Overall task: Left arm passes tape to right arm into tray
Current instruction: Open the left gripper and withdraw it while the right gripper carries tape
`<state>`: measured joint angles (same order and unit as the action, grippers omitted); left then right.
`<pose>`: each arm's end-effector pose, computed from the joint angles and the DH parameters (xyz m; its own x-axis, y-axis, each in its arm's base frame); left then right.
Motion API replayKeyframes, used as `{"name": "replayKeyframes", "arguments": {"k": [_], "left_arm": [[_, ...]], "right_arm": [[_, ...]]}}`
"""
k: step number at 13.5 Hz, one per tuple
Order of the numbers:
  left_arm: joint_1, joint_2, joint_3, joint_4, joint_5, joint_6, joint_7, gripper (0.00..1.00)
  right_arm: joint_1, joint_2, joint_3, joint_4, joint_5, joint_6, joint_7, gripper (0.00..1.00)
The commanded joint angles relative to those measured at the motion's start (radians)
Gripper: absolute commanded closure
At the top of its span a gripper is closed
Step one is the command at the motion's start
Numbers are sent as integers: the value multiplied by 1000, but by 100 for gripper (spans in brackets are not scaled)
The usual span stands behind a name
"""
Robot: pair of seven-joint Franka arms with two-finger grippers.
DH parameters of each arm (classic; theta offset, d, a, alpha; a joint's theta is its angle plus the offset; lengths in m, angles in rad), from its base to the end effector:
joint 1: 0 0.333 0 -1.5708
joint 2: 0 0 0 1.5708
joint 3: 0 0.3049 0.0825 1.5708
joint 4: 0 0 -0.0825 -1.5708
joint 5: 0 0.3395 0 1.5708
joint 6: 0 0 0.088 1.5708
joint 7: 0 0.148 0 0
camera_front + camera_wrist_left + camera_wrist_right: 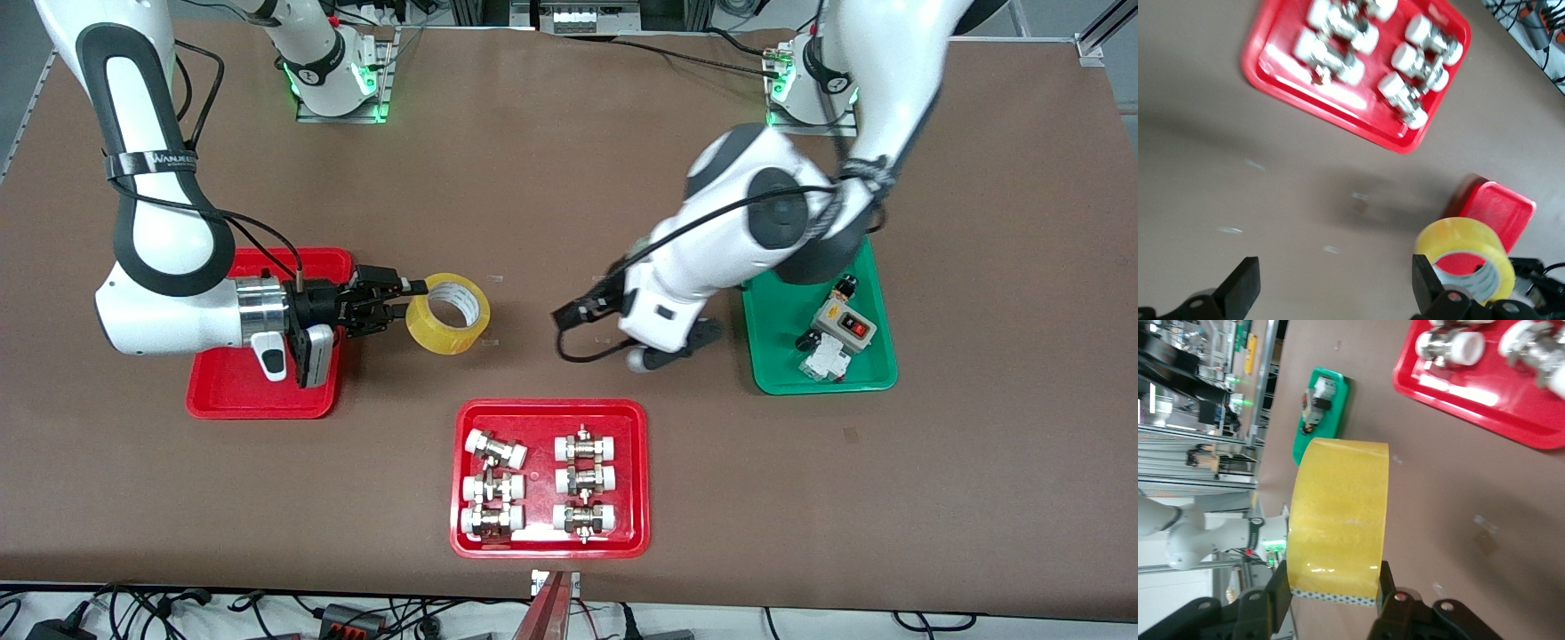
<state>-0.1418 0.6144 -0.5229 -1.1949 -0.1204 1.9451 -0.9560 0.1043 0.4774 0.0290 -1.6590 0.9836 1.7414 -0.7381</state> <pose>0.5910 -0.3644 0.4453 0.9008 0.3720 -0.2242 0.4320 -0.8204 0.3745 0.5806 0.1858 0.3340 0.9104 0.3877 0.1447 0.3257 -0.4556 -0.8285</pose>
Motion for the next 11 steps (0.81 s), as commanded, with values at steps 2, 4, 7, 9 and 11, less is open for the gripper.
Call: {"name": "replayKeyframes", "arguments": {"k": [2, 4, 7, 9, 11], "left_arm": [[103, -97, -9, -23, 4, -186, 165, 0], [180, -143, -6, -23, 10, -334, 300, 0], [246, -196, 1, -22, 85, -504, 342, 0], [267, -215, 7, -22, 194, -540, 451, 0], [332, -249, 44, -34, 223, -535, 656, 0]], "right_arm": [[-93, 6, -17, 22, -31, -8, 69, 85], [-155, 12, -17, 22, -69, -8, 86, 85], [-262, 15, -17, 22, -161, -6, 97, 85], [-339, 42, -17, 16, -164, -16, 98, 85], [-403, 90, -17, 15, -166, -31, 97, 84]]}}
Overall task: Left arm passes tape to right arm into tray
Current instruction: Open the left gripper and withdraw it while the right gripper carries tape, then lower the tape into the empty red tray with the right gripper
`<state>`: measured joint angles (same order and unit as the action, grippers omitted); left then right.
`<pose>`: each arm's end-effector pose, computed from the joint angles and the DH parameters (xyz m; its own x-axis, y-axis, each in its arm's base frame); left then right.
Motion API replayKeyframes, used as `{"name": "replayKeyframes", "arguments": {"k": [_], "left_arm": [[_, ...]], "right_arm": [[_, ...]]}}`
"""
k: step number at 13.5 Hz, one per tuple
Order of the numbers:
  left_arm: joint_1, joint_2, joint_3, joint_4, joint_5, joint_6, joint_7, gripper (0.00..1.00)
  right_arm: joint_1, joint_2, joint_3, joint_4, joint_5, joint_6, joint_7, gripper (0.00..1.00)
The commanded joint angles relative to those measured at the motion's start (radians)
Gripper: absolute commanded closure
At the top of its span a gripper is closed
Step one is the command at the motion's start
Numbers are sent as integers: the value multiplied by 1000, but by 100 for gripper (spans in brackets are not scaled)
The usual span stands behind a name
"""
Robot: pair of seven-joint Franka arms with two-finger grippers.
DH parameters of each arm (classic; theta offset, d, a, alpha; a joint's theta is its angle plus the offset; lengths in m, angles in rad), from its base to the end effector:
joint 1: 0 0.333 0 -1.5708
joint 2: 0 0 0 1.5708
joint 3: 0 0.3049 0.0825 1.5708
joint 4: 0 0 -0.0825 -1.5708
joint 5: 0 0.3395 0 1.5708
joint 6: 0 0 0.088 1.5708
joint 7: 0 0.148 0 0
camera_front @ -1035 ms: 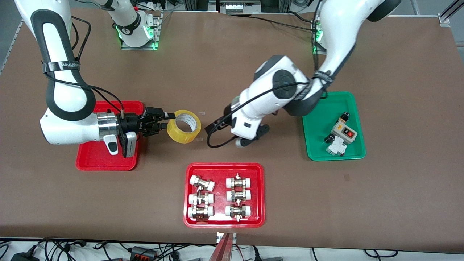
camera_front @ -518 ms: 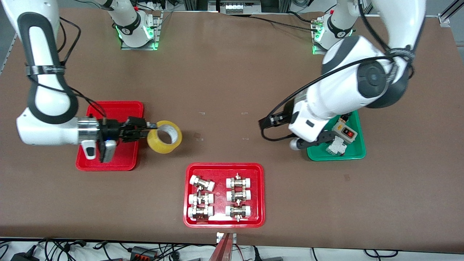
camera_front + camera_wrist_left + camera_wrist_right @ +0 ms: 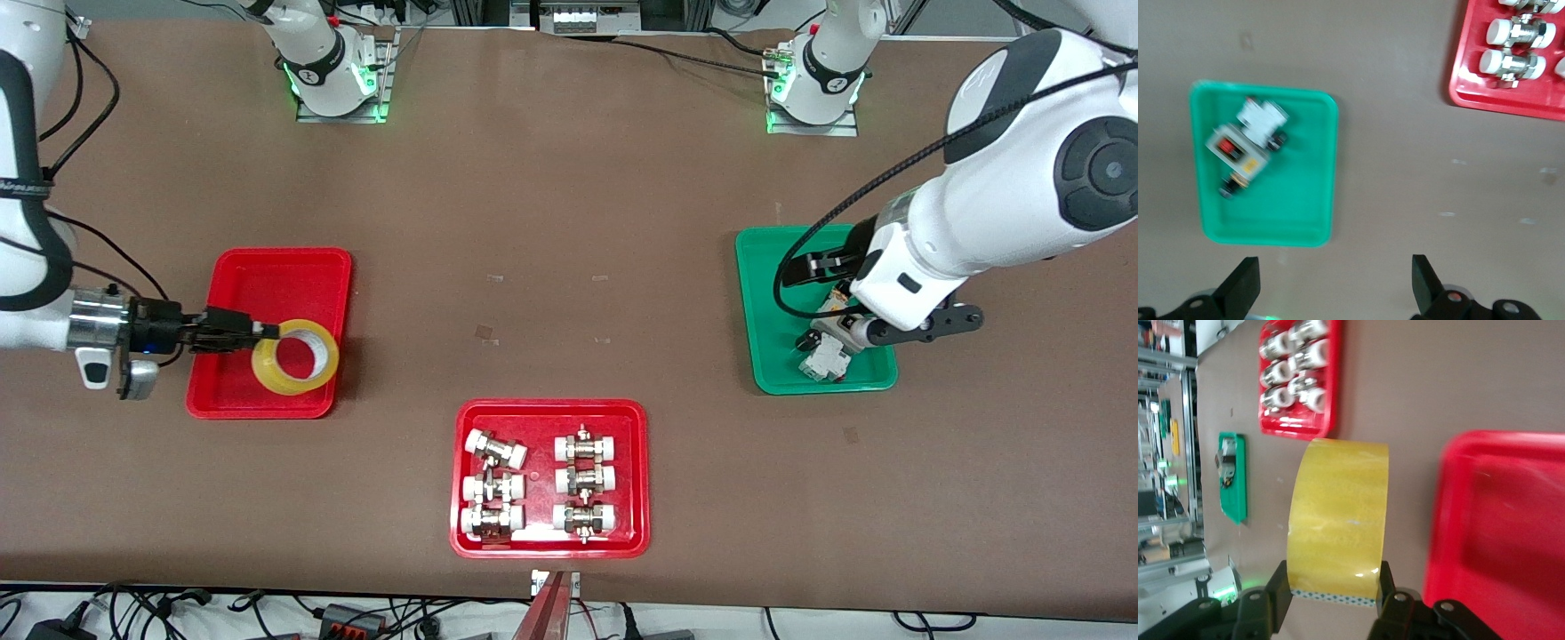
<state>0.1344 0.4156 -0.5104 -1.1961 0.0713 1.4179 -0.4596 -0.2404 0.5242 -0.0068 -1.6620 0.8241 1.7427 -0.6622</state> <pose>0.5730 -0.1523 0.5082 0.9770 0.1050 -0.1855 0.1161 -0.9920 0.0498 0.5947 -0.0507 0.2895 0.9969 0.0779 -0.0063 0.0456 -0.6461 -0.7619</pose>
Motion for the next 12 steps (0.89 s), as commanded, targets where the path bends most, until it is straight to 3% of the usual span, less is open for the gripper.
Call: {"name": "replayKeyframes", "arguments": {"k": [1, 2, 4, 6, 9, 10, 12], "left_arm": [[100, -49, 59, -34, 19, -7, 238, 0], [122, -72, 72, -43, 28, -10, 321, 0], [120, -225, 124, -220, 18, 34, 355, 0], [120, -331, 127, -374, 4, 110, 346, 0], [117, -339, 145, -388, -5, 127, 342, 0], [93, -345, 179, -399, -7, 139, 343, 0], [-33, -362, 327, -419, -42, 147, 346, 0]], "right_arm": [[-89, 66, 19, 16, -7, -49, 19, 84], [-114, 88, 19, 18, -7, -67, 19, 84], [-146, 118, 19, 12, -10, -98, 16, 84], [-171, 131, 19, 10, -22, -133, 13, 84], [-184, 134, 19, 5, -75, -184, 6, 84], [-192, 137, 19, 2, -77, -192, -7, 84], [-194, 155, 19, 2, -100, -189, -78, 84]]}}
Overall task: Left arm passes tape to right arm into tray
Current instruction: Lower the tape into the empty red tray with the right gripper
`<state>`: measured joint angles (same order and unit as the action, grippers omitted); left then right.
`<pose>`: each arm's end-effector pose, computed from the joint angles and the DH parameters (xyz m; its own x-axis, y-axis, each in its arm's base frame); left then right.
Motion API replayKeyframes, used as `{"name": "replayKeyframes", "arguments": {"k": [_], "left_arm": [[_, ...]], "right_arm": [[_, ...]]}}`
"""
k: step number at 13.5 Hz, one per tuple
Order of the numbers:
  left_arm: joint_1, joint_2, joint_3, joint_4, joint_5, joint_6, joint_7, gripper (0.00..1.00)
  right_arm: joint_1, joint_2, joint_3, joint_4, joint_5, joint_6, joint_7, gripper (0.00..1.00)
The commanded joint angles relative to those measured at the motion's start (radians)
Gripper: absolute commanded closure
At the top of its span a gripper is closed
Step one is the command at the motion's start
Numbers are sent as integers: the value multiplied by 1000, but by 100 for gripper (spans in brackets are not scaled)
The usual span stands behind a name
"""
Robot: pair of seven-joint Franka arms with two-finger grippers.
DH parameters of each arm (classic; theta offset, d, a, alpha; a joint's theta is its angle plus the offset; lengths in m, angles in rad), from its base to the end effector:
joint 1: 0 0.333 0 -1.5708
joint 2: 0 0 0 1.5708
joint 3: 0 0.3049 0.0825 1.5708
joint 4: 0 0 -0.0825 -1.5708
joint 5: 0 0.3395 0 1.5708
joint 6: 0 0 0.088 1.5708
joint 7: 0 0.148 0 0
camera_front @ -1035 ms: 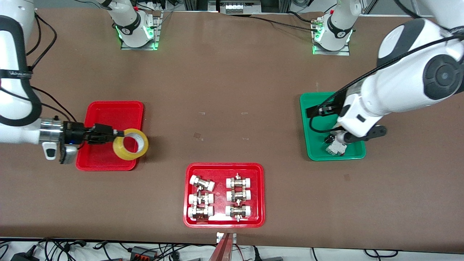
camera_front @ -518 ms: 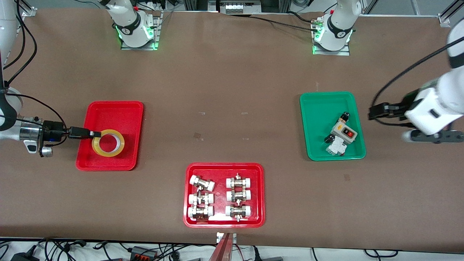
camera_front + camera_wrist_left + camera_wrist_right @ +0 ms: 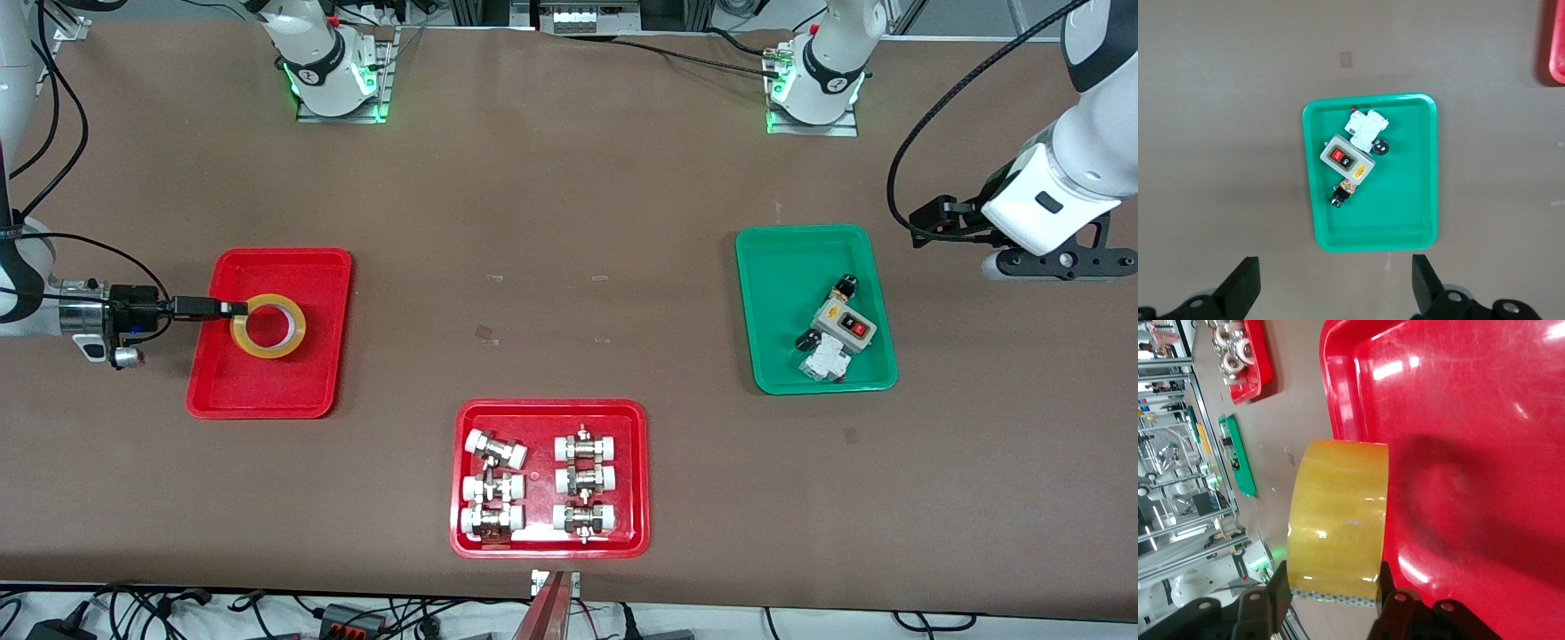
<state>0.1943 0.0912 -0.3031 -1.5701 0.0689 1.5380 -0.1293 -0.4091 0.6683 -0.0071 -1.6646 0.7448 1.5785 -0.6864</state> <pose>0.5225 -0.0407 0.5251 0.9934 0.0213 -0.1125 0.0150 -0.9983 -0.0564 0.5397 -0.1291 0.2061 0.9721 0.0757 -0.2222 -0.1414 -0.5667 -0.8117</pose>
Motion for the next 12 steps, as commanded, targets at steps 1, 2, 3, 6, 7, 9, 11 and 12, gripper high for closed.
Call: {"name": "replayKeyframes", "arguments": {"k": [1, 2, 3, 6, 7, 9, 11, 12], "left_arm": [[-113, -34, 140, -35, -38, 27, 28, 0], [-119, -36, 136, -28, -38, 24, 28, 0], [-119, -36, 127, -24, -37, 21, 28, 0], [-119, -30, 102, 5, -32, 1, 26, 0], [-119, -30, 102, 7, -31, 1, 28, 0], [-115, -27, 104, 7, -32, -1, 30, 0], [-111, -27, 102, 5, -35, -1, 30, 0], [-110, -25, 104, 7, -35, -1, 28, 0]], "right_arm": [[-25, 17, 19, 6, -21, -20, -77, 84], [-27, 23, 19, 8, -21, -21, -84, 84], [-31, 30, 19, 8, -21, -23, -85, 84], [-34, 63, 19, 9, -12, -25, -119, 83], [-36, 66, 19, 11, -10, -21, -120, 83], [-37, 65, 19, 11, -10, -23, -120, 78], [-33, 65, 19, 16, -16, -11, -120, 0], [-28, 63, 21, 17, -22, 0, -120, 0]]}}
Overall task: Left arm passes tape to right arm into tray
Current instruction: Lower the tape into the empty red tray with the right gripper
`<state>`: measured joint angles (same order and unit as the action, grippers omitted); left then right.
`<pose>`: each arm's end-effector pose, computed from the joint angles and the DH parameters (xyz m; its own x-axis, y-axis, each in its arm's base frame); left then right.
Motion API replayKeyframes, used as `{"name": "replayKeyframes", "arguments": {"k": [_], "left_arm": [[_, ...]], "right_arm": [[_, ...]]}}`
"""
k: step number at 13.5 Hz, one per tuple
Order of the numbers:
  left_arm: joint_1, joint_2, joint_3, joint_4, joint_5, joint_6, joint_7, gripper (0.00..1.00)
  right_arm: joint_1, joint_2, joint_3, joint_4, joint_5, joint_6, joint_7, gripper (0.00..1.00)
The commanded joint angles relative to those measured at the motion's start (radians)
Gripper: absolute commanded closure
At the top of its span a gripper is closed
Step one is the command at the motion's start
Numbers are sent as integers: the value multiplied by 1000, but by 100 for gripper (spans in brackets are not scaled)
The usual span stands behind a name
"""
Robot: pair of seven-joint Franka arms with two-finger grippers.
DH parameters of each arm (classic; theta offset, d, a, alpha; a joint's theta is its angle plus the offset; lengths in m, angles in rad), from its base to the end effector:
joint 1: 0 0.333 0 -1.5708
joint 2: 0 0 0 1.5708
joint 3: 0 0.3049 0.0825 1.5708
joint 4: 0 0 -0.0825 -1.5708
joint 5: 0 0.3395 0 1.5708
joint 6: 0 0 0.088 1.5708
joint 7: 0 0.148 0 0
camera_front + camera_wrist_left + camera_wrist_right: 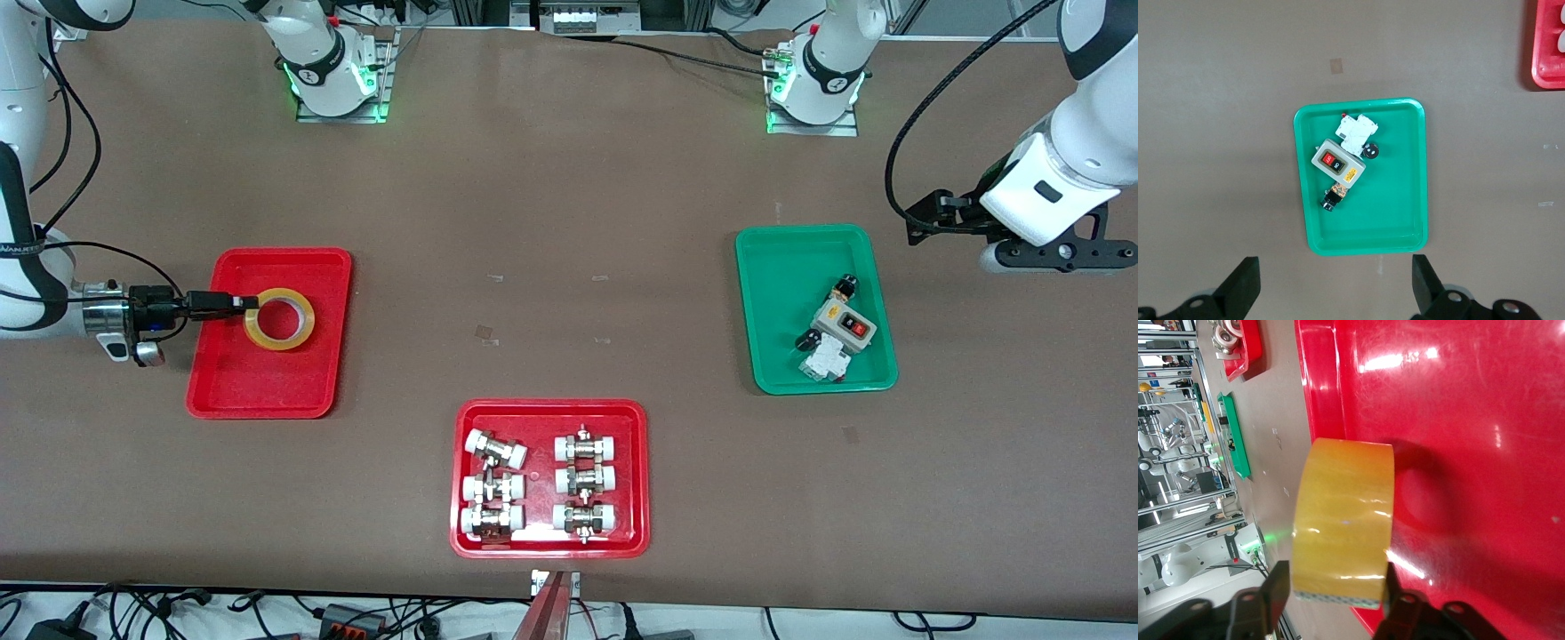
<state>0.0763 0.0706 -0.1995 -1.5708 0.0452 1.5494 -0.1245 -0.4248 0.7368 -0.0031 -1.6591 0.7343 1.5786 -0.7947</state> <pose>0.5193 -0.0544 0.5350 0.9963 0.0019 -0.0859 -0.0017 -0.9991 -0.0421 0.5296 -0.1329 0.1701 0.9728 0.1348 -0.1885 -0.0880 -0.5372 -0.8388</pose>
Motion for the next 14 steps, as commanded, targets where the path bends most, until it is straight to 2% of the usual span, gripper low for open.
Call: {"name": "replayKeyframes", "arguments": {"k": [1, 8, 12, 14], "left_arm": [[8, -5, 0, 6, -10, -11, 23, 0], [10, 6, 0, 11, -18, -3, 22, 0], [10, 6, 0, 9, -21, -3, 23, 0], [10, 6, 0, 8, -18, -5, 22, 0]], "right_arm": [[0, -7, 17, 12, -15, 14, -14, 0], [81, -33, 15, 13, -182, 86, -6, 0], [129, -94, 17, 10, -318, 173, -1, 0], [139, -114, 15, 10, -357, 195, 0, 0]]}}
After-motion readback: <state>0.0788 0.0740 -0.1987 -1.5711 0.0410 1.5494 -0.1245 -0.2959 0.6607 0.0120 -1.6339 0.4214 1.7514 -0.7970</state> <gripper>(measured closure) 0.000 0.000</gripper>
